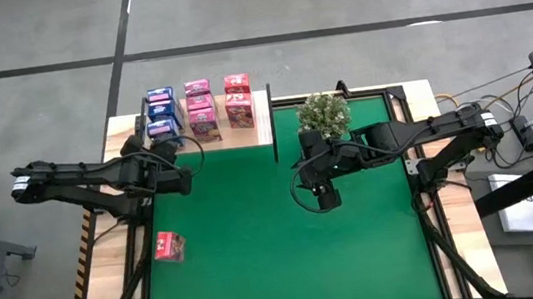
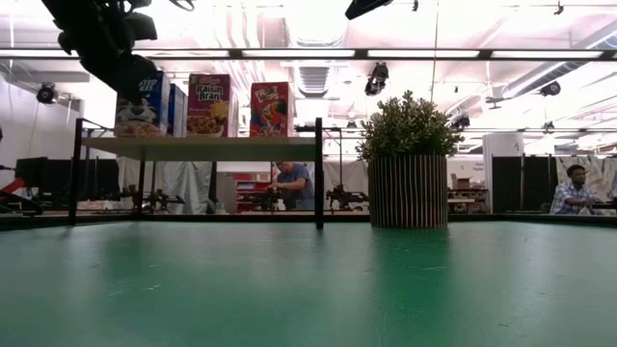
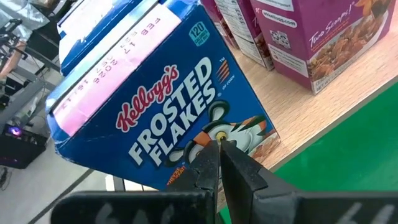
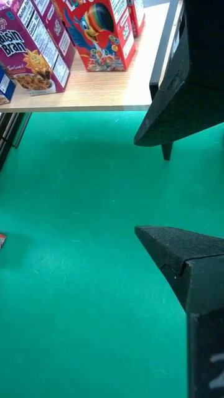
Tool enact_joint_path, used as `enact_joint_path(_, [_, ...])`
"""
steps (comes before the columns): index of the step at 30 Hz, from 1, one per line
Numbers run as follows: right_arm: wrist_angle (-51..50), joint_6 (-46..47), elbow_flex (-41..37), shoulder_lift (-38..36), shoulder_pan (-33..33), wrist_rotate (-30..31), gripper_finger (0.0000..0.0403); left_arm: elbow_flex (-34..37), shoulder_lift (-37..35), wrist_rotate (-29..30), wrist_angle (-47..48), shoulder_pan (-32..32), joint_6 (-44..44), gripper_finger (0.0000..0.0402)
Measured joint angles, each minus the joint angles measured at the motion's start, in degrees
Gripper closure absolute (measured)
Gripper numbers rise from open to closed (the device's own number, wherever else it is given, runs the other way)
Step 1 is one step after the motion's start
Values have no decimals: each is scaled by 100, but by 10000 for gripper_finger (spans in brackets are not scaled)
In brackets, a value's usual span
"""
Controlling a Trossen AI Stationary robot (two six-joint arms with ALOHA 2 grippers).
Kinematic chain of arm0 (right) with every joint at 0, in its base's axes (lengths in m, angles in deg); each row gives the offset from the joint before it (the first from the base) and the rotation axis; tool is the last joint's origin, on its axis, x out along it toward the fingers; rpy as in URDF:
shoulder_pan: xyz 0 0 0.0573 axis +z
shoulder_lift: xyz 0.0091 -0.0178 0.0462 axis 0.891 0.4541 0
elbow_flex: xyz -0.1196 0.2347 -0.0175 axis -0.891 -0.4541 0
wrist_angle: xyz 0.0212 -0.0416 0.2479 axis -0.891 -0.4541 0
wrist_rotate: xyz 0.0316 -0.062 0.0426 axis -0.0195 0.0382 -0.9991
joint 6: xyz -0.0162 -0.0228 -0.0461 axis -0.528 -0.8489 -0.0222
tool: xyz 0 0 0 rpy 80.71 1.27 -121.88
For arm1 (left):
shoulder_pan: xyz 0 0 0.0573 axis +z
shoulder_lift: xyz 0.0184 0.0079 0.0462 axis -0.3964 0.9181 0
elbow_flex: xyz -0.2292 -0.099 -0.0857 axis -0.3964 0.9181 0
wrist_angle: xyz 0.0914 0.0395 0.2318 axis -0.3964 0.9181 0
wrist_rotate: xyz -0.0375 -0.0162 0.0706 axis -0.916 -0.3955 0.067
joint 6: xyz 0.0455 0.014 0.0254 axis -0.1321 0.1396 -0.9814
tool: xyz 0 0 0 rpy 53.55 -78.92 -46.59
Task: Stack cereal on shelf
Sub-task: Put the blue cereal box on the shelf, then put the red cereal box on the shelf
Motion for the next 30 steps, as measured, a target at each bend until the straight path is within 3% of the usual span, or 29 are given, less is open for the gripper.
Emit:
enact_joint_path(18, [-2,90,-17,0,0,0,193,-52,-37,-43,234,0,-23,402])
enact_joint_path(23, [4,109,-78,0,0,0,193,-336,-35,-247,78,-374,-79,402])
enact_joint_path(26, [171,117,-208,0,2,0,193,-867,13,-583,68,-791,-149,402])
enact_joint_path(30, [533,-42,-520,0,2,-5,193,-1720,139,-1834,41,-1192,244,402])
